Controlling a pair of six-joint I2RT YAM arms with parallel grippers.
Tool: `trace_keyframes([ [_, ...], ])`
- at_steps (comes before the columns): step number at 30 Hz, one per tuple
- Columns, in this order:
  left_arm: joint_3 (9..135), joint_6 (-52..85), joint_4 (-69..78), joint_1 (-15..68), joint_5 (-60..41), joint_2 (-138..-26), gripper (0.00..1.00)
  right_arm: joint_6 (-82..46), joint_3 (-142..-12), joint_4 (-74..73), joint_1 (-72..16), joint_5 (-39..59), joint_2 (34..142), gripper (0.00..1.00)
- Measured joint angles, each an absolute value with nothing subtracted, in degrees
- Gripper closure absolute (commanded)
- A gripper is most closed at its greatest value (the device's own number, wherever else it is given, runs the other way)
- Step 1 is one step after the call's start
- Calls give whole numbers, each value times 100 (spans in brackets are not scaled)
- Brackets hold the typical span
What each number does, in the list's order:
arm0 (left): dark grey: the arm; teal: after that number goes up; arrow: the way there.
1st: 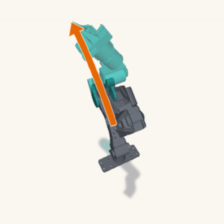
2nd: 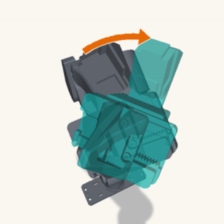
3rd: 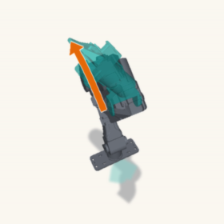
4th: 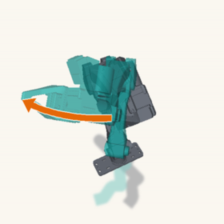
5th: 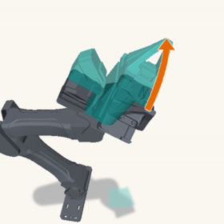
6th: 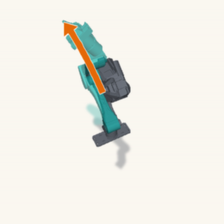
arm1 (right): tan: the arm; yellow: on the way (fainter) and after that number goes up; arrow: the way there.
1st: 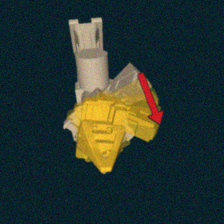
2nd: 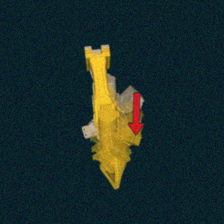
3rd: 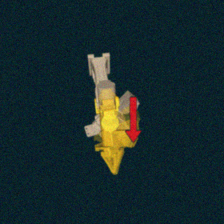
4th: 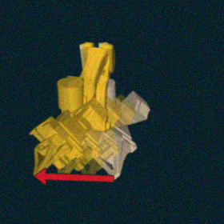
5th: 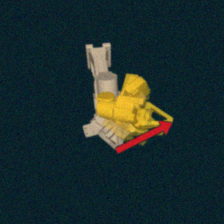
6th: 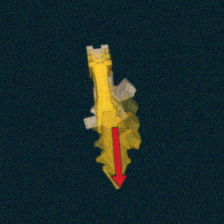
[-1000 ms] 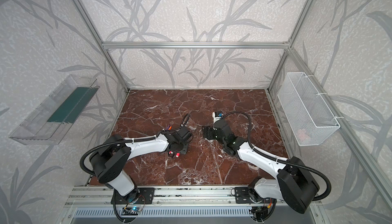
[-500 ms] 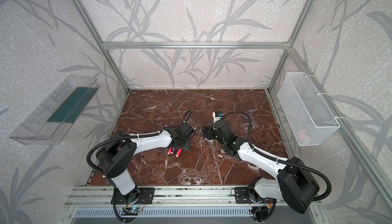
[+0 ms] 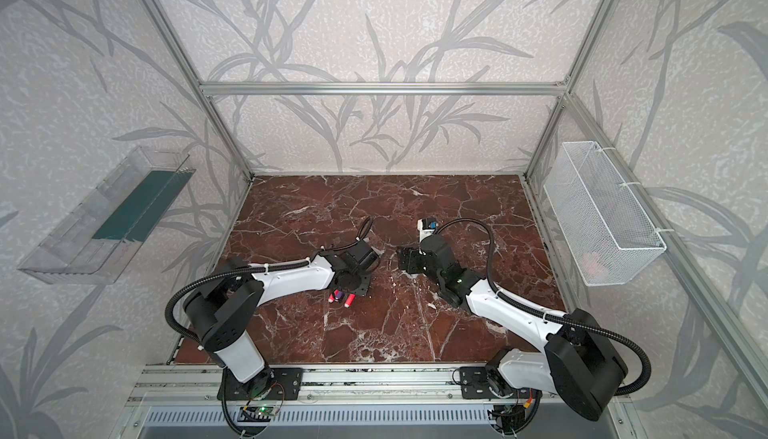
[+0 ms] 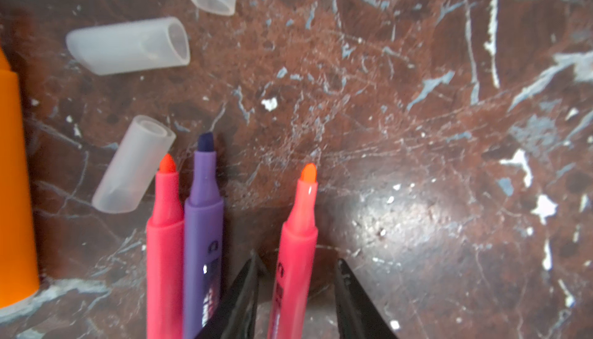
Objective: Insert the pens into the pen caps
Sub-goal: 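Close the left gripper on the pink marker and lift it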
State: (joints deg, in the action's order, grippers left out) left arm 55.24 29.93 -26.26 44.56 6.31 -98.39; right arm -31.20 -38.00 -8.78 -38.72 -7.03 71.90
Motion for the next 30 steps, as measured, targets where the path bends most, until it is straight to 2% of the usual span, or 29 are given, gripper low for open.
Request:
trace_keyframes([
  [14,5535,2845,-2738,4456,591,-9830,59,-3120,-3800,-878,-3872,-701,7190,20],
  [24,5669,2801,-2709,4456,563,-9953,64,-3120,-3795,-875,-3872,-705,7190,20],
  [30,5675,2805,-2722,4456,558,-9953,75,-3120,-3741,-873,-3872,-705,7190,20],
])
